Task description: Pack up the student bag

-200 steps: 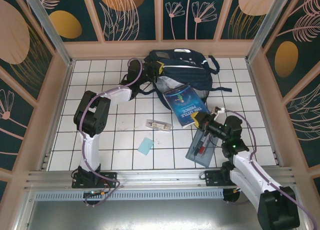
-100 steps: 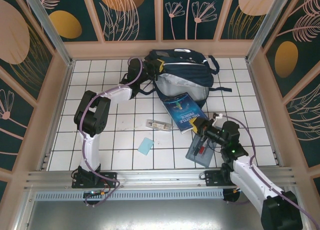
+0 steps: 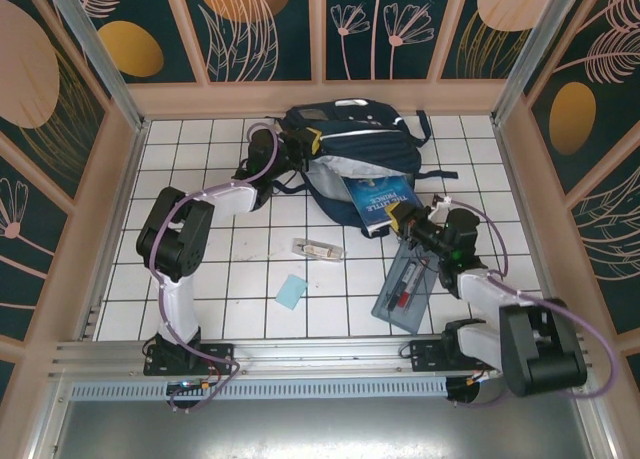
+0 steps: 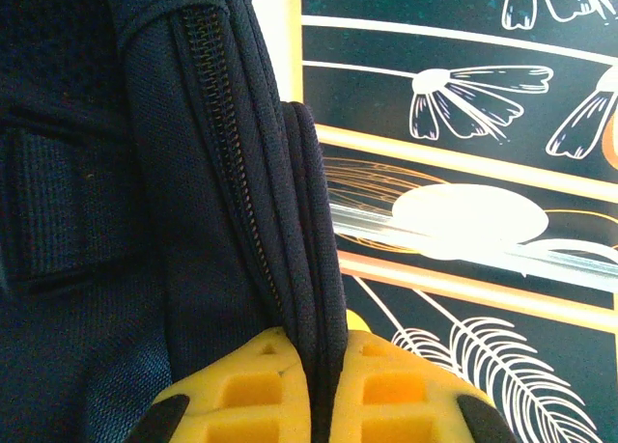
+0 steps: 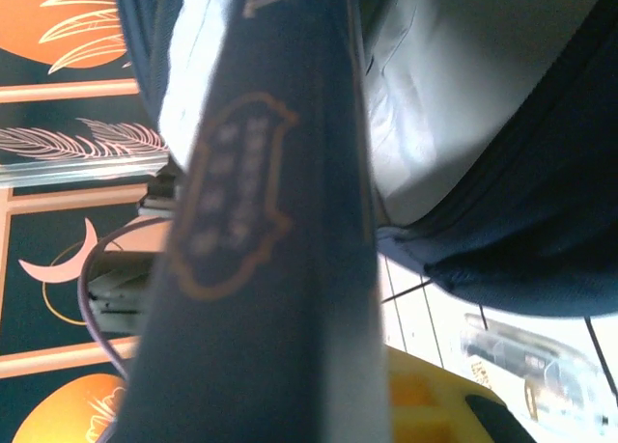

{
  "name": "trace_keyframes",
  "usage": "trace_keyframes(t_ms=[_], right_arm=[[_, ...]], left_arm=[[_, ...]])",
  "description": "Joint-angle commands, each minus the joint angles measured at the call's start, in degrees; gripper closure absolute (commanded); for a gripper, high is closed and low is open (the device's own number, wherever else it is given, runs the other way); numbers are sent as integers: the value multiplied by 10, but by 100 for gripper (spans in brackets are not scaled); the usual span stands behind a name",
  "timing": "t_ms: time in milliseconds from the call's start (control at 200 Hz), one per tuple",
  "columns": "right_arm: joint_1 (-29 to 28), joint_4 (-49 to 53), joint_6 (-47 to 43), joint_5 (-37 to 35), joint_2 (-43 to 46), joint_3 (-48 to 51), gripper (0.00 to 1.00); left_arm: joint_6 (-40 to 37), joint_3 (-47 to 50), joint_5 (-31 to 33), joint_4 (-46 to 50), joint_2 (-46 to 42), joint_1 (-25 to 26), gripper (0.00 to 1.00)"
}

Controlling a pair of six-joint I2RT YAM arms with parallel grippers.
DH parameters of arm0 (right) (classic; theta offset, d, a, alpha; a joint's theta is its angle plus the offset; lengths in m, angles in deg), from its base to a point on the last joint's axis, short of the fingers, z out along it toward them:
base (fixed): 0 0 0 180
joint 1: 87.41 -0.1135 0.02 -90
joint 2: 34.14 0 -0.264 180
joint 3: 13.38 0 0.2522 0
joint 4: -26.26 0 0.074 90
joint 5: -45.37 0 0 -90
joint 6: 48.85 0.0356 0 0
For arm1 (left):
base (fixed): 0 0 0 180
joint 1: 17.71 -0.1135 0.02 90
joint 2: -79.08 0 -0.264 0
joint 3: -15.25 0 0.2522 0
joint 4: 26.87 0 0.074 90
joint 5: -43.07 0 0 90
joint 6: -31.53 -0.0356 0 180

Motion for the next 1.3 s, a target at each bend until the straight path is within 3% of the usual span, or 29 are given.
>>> trace_keyframes(t_ms=[0,175,465,806,991,1076,1186,1291], right_arm=[[-19,-165,-37,-10,-43,-41,100],[-47,-238,-64,-37,-155,-99,100],[-58,-369,-4,-71,-366,-202,100],[-72,-296,-7,-54,-529,-385,100],[-82,-176,-19,-49,-577,-451,100],[-80,-149,-20,-64,-569,-443,81],[-77,-107,-12,-74,-533,-413,45],[-75,6,-38,-85,-473,-395,18]], left_arm=[[25,-5,6,-126,-46,-6,100],[40,-2,3,-142,-50,-6,100],[48,8,-1,-147,-59,-6,100],[49,8,-9,-143,-58,-5,100],[51,10,-10,-144,-58,-5,100],[50,11,-8,-142,-57,-5,100],[51,10,-5,-140,-51,-5,100],[52,6,-1,-142,-42,-5,100]])
